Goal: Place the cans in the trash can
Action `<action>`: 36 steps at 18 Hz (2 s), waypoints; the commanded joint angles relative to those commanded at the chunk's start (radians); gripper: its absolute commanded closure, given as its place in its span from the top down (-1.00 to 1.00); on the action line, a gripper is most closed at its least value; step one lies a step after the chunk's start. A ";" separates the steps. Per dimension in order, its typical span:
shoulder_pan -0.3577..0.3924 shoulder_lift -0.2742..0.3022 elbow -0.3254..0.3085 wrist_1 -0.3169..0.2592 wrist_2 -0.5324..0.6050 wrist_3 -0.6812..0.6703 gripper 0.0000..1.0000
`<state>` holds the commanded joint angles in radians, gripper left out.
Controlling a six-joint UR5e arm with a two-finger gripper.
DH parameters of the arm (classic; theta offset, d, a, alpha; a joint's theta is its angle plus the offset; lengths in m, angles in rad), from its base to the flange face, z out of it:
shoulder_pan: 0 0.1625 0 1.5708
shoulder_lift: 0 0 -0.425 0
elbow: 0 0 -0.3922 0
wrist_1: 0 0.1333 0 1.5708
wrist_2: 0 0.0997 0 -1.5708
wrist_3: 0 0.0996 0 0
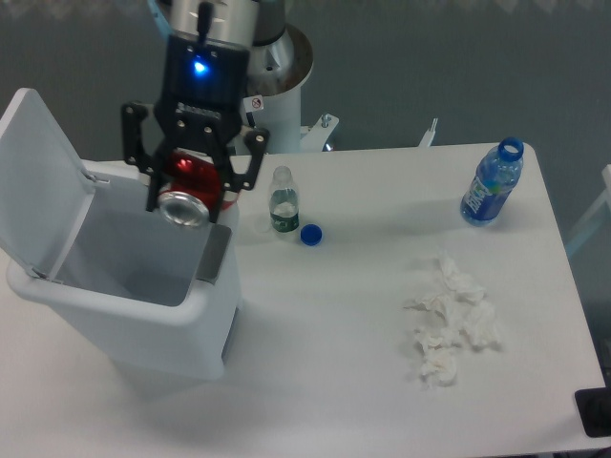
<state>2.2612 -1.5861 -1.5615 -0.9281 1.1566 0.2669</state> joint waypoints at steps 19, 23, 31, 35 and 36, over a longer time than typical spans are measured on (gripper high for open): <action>-0.065 -0.083 -0.006 0.002 0.000 0.008 0.43; -0.075 -0.092 -0.008 0.003 0.000 0.011 0.52; -0.068 -0.098 0.005 0.003 0.002 0.012 1.00; 0.000 -0.097 0.005 0.003 0.014 0.121 1.00; 0.020 -0.095 0.003 0.002 0.031 0.167 1.00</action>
<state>2.2808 -1.6813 -1.5585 -0.9265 1.1871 0.4337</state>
